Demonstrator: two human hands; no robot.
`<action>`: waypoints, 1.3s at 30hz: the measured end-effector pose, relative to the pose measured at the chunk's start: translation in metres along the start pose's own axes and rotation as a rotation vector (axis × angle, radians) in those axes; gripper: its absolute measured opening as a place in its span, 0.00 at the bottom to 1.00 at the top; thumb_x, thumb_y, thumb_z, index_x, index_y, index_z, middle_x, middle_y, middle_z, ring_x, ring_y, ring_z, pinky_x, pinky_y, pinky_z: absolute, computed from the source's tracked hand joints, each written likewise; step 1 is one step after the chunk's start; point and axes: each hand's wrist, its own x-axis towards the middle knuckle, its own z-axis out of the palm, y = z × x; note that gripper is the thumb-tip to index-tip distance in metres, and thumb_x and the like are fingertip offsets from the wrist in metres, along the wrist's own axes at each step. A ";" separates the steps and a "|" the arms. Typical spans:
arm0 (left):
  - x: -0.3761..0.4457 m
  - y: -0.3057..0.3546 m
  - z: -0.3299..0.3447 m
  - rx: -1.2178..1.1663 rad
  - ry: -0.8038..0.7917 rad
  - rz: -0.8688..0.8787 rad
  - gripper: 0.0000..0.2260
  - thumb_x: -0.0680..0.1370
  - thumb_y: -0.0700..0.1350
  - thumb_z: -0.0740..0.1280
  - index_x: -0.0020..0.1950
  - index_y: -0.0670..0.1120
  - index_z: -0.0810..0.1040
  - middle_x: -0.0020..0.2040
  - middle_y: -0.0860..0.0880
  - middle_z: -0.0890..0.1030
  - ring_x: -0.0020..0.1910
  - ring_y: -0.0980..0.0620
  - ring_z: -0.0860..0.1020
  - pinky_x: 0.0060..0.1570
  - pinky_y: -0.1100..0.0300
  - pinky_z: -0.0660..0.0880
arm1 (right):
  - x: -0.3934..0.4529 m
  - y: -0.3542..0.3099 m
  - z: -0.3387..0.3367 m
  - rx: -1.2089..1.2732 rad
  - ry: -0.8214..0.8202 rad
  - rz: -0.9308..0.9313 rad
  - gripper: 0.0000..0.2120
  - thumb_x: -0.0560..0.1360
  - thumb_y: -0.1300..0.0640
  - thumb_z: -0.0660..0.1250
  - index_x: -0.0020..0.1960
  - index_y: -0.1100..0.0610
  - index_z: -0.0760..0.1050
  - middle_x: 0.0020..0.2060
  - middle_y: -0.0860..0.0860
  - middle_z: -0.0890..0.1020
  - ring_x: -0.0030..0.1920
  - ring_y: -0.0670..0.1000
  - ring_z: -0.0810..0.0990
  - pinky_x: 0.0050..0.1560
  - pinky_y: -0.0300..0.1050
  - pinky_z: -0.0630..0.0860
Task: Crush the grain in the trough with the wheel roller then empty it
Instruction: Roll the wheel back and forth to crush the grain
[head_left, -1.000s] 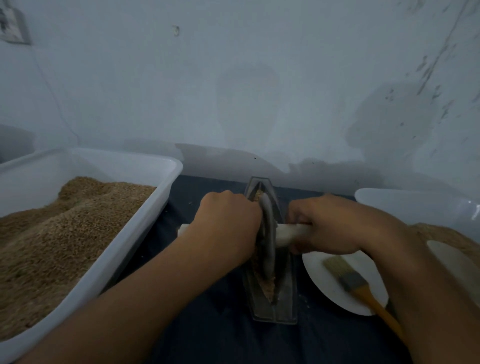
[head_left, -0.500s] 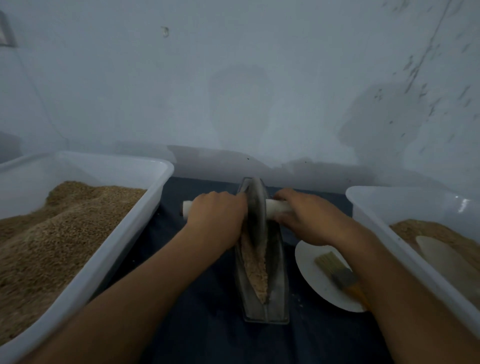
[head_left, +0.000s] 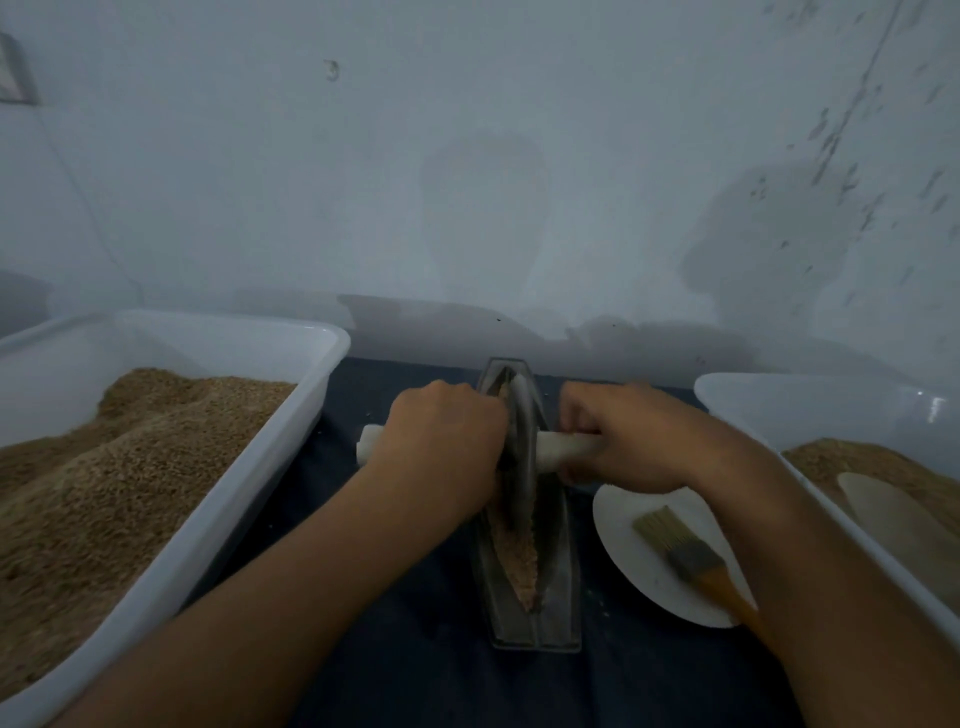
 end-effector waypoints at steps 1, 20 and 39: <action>-0.005 0.003 -0.005 0.008 -0.015 0.021 0.07 0.77 0.50 0.67 0.50 0.50 0.72 0.35 0.53 0.64 0.31 0.54 0.62 0.38 0.55 0.65 | -0.004 -0.003 -0.004 -0.021 -0.030 -0.014 0.16 0.68 0.41 0.74 0.45 0.46 0.69 0.40 0.44 0.77 0.40 0.45 0.75 0.35 0.45 0.70; 0.022 -0.006 0.036 -0.035 0.123 -0.041 0.10 0.79 0.47 0.63 0.60 0.49 0.71 0.54 0.50 0.80 0.48 0.48 0.79 0.45 0.54 0.68 | 0.022 0.016 0.031 0.043 0.232 0.023 0.11 0.80 0.44 0.61 0.60 0.45 0.74 0.52 0.48 0.81 0.50 0.51 0.78 0.46 0.48 0.74; -0.023 0.006 -0.023 0.024 -0.076 0.079 0.03 0.78 0.47 0.66 0.50 0.50 0.73 0.36 0.53 0.64 0.35 0.53 0.64 0.39 0.56 0.65 | -0.019 -0.017 -0.018 -0.116 -0.082 -0.050 0.18 0.67 0.36 0.73 0.45 0.45 0.71 0.42 0.42 0.77 0.41 0.42 0.74 0.37 0.42 0.71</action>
